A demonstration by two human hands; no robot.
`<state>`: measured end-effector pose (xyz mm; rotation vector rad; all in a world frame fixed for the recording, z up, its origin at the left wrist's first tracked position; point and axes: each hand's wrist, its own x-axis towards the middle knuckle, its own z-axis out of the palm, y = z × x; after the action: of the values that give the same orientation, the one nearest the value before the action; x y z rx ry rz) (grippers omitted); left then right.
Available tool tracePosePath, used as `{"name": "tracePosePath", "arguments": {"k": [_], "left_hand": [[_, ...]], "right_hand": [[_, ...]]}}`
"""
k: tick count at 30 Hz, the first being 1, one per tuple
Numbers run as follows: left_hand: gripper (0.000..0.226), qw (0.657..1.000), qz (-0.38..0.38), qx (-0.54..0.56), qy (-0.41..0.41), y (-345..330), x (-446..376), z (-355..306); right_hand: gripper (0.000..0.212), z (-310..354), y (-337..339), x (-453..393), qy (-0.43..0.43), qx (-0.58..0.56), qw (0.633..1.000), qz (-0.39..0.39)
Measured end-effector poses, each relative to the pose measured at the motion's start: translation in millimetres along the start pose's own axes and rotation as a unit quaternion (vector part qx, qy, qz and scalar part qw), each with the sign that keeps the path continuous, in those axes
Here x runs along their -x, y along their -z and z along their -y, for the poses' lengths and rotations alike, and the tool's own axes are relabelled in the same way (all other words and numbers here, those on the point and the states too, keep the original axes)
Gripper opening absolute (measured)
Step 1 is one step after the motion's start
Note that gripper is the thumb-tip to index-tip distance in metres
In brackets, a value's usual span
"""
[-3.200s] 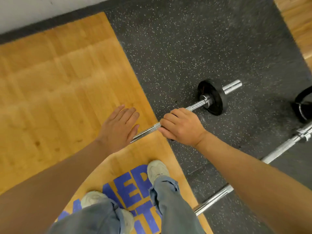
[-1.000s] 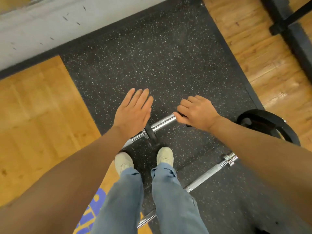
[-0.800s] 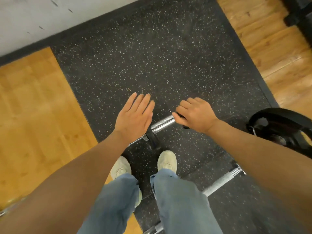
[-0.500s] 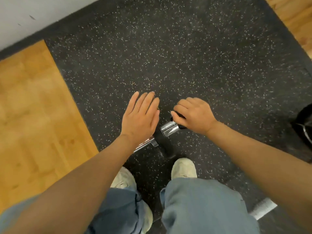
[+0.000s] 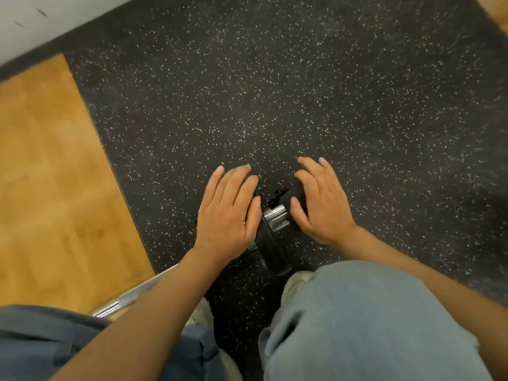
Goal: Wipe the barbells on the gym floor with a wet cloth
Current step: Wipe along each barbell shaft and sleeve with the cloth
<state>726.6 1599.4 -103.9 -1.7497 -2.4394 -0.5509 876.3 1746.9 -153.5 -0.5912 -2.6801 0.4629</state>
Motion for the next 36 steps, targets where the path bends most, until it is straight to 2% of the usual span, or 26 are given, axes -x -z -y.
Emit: {"name": "tracePosePath", "arguments": {"k": [4,8,12,15,16,20,22,24,27,29,33,36], "left_hand": [[0.046,0.999,0.037,0.009,0.033,-1,12,-9],[0.054,0.995,0.072,0.015,0.063,-4,15,-17],[0.057,0.993,0.089,0.032,0.073,-8,15,-15],[0.058,0.993,0.098,0.039,0.060,-7,16,-14],[0.058,0.992,0.100,0.047,0.058,-8,17,-15],[0.059,0.988,0.101,0.079,0.080,-10,19,-17],[0.059,0.987,0.105,0.093,0.081,-11,20,-19],[0.060,0.986,0.111,0.094,0.081,-10,20,-19],[0.060,0.985,0.113,0.095,0.086,-9,20,-19],[0.060,0.985,0.112,0.098,0.092,-9,21,-21],[0.060,0.981,0.110,0.107,0.117,-10,21,-22],[0.060,0.982,0.112,0.103,0.113,-10,19,-21]], "right_hand": [[0.047,0,-5,16,-0.028,0.070,0.996,0.038],[0.046,16,-24,13,-0.009,0.118,0.993,0.014],[0.048,35,-38,8,0.039,0.102,0.993,0.046],[0.049,18,-29,10,0.104,0.111,0.984,0.091],[0.049,7,-23,11,0.094,0.130,0.983,0.093],[0.045,-3,-11,8,-0.050,0.177,0.982,0.036],[0.044,16,-23,7,-0.036,0.161,0.985,0.048],[0.045,31,-34,7,0.024,0.133,0.988,0.080],[0.047,22,-23,7,0.079,0.127,0.983,0.105],[0.047,1,-12,8,0.069,0.165,0.979,0.093],[0.047,11,-16,4,-0.062,0.198,0.978,0.036],[0.050,38,-36,4,-0.020,0.155,0.986,0.054]]}}
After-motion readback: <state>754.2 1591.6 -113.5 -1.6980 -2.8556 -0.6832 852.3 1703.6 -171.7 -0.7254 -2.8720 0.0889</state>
